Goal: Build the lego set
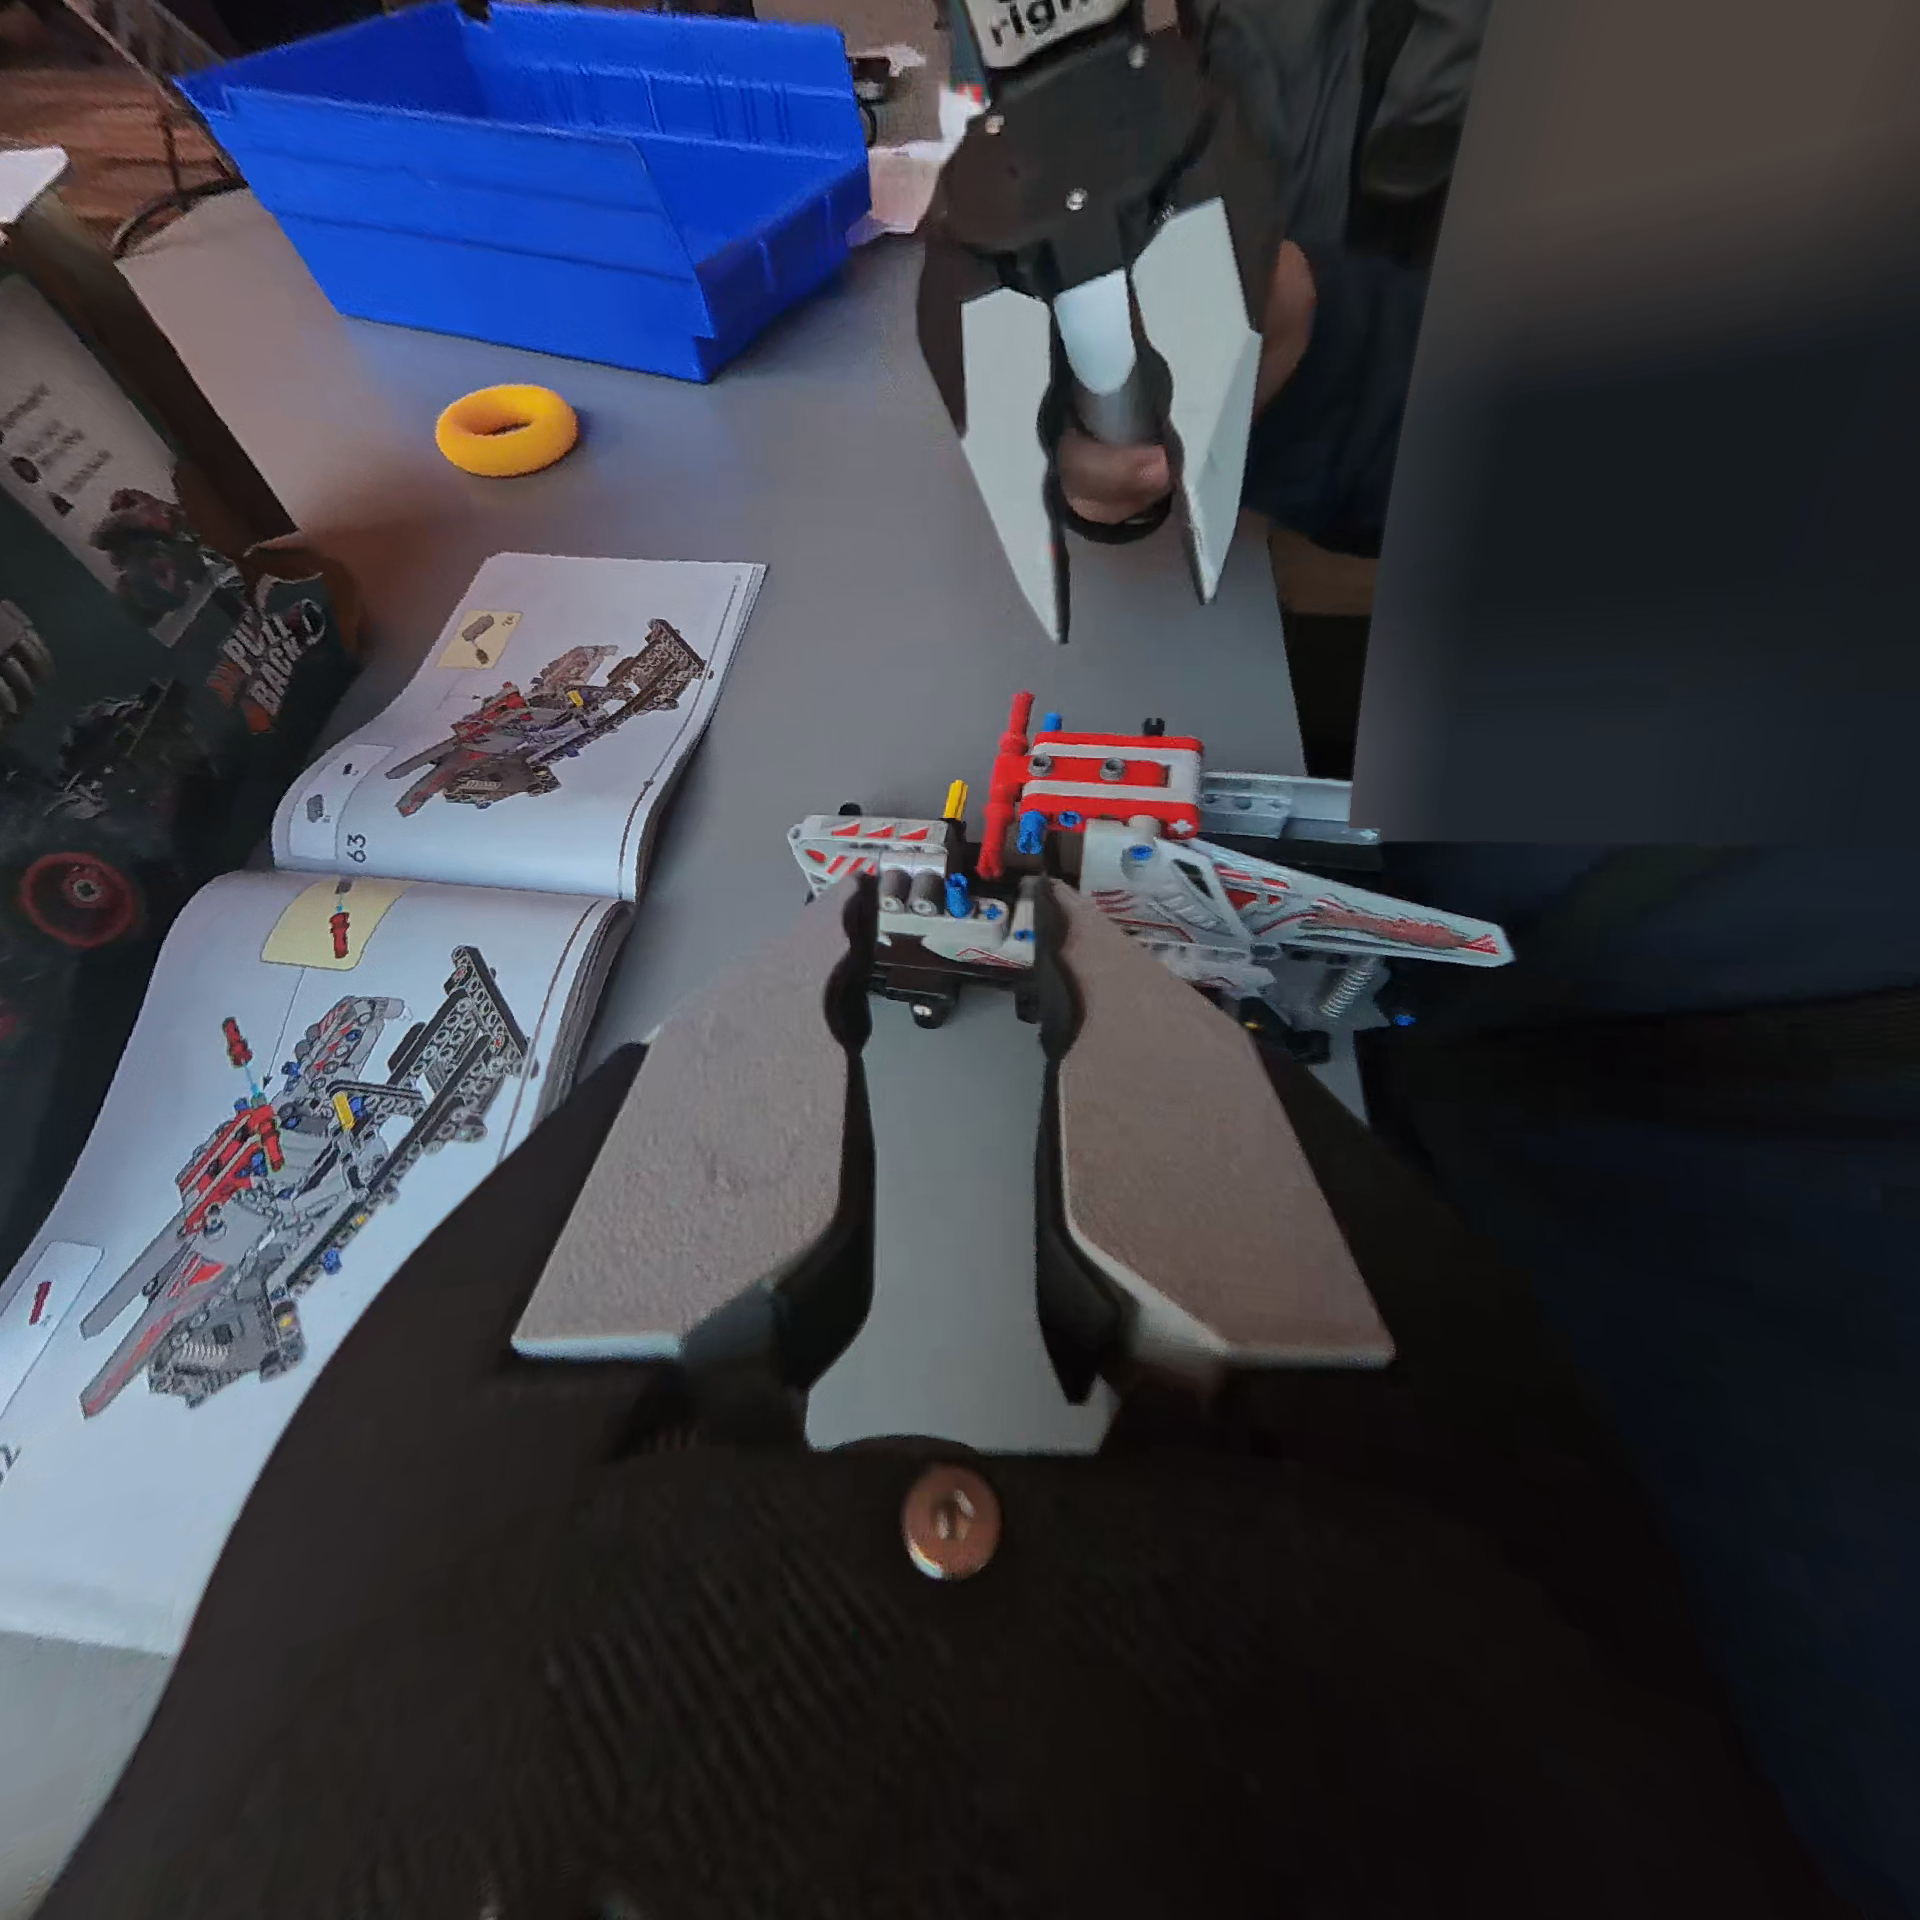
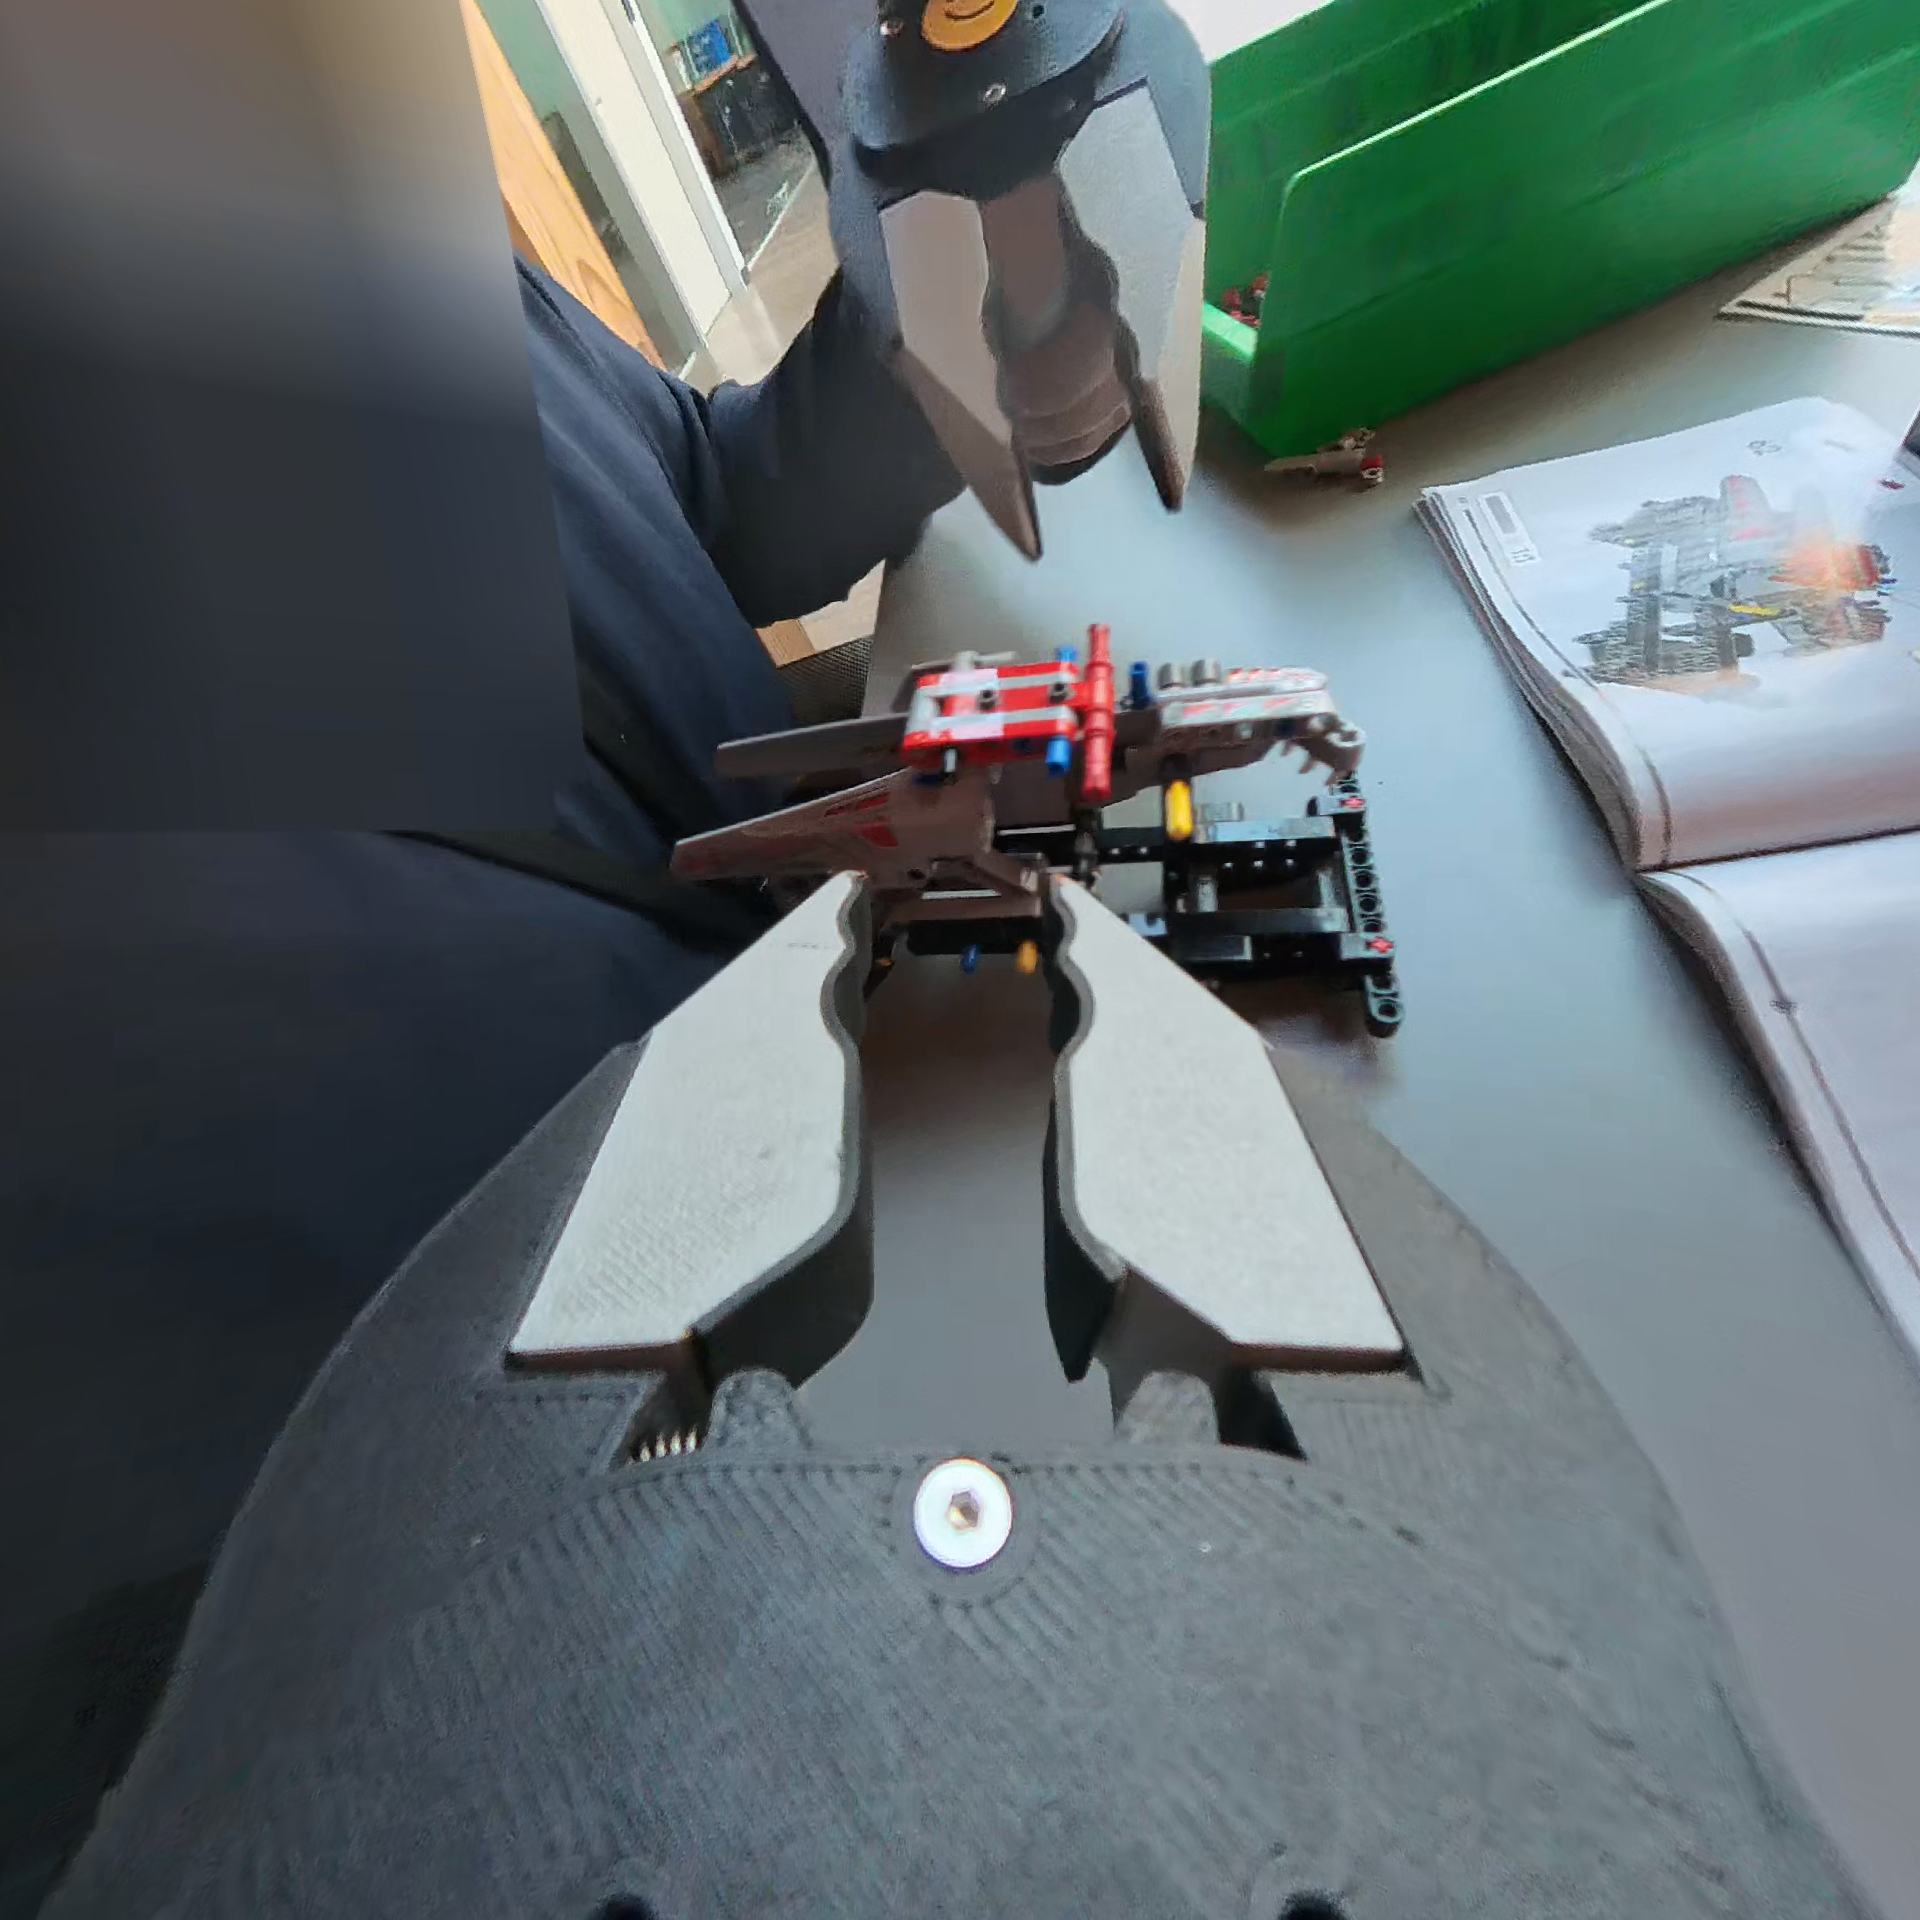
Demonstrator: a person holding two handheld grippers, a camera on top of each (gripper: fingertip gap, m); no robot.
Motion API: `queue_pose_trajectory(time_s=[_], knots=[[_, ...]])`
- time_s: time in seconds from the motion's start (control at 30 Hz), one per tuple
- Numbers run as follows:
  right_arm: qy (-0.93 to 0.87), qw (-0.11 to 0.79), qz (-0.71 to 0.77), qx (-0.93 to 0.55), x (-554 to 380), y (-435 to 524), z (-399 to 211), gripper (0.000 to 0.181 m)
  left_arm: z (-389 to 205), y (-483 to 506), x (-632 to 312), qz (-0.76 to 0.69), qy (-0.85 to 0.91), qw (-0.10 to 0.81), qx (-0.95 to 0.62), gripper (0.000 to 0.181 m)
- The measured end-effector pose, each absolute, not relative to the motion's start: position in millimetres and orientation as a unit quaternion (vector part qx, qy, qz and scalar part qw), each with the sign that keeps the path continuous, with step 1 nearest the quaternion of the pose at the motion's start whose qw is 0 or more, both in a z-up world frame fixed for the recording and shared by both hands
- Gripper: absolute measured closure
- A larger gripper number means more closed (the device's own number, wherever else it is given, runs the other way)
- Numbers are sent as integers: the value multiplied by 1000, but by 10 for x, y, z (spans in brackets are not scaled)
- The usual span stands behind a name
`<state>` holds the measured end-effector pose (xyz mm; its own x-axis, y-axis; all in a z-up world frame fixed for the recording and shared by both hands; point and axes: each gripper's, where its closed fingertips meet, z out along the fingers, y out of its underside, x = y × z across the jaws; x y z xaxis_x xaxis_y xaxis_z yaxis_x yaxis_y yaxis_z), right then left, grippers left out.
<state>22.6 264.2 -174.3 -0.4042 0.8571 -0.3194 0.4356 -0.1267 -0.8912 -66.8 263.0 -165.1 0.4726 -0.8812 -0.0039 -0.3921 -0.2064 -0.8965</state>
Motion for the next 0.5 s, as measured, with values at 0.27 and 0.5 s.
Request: queue_pose_trajectory(time_s=[0.27,0.5], knots=[[-648,164,533,-518,100,2238,-2050,160,-1717,2207,-628,-273,402,460,-744,152],[-658,210,497,-526,-265,2143,-2112,166,-1669,2129,-987,-216,318,491,-782,153]])
